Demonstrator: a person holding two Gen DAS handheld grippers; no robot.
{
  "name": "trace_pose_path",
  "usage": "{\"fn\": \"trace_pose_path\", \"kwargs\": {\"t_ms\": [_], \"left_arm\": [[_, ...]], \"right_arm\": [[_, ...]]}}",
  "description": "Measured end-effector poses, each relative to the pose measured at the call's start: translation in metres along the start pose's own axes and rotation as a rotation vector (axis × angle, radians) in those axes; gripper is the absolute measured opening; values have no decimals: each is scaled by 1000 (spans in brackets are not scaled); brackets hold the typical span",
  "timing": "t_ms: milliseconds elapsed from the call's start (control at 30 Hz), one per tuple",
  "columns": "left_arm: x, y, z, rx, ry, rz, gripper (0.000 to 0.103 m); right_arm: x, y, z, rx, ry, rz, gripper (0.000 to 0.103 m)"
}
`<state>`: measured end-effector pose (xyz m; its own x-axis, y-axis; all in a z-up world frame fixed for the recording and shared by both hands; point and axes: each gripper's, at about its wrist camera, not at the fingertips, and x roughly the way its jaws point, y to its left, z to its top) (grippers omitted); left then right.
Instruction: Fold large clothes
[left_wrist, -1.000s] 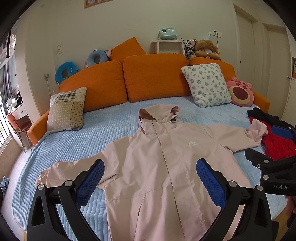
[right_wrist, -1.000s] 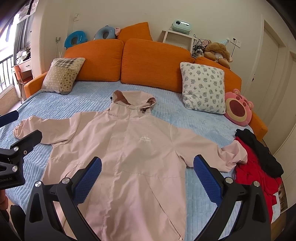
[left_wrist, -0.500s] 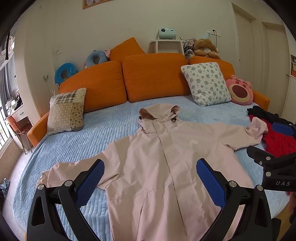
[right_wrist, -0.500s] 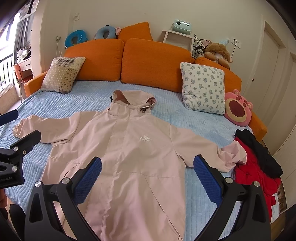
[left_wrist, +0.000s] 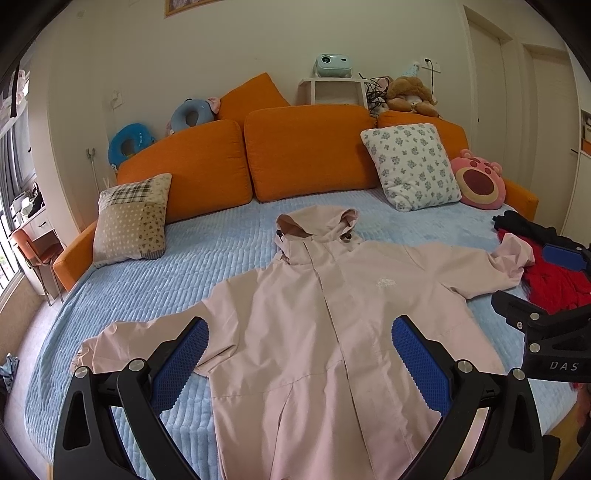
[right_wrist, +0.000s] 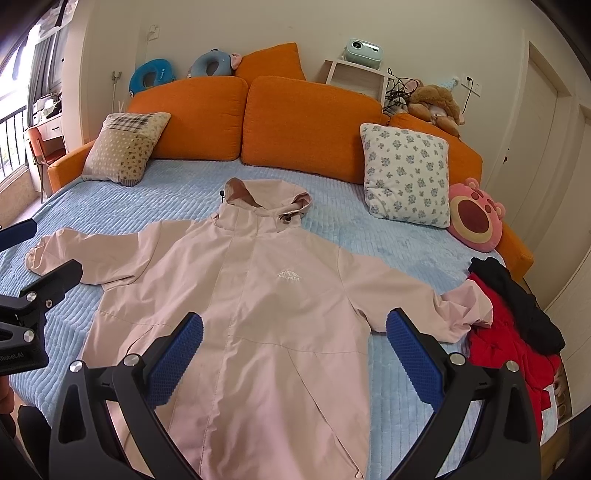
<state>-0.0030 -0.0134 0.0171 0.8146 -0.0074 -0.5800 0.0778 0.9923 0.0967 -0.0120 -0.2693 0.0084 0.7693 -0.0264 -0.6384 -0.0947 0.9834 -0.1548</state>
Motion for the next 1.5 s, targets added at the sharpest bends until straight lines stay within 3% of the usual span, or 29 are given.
{"fn": "trace_pose_path", "kwargs": {"t_ms": [400,700,967,1233,1500], "left_arm": [[34,-20,-2,22,36,-16,101],[75,-63,4,43,59,-72,101],[148,-136,12,19,76,-171,101],[220,-231,25,63,59,-170,101],[263,-277,28,23,82,-240,101]], "right_arm": [[11,-11,-2,17,-10,13,98],[33,-53,-8,71,-30,-1,98],[78,-129,-18,130,-17,-80,98],[110,-207,-39,132,-29,-164,98],[142,-271,-53,173,-18,-153,98]]}}
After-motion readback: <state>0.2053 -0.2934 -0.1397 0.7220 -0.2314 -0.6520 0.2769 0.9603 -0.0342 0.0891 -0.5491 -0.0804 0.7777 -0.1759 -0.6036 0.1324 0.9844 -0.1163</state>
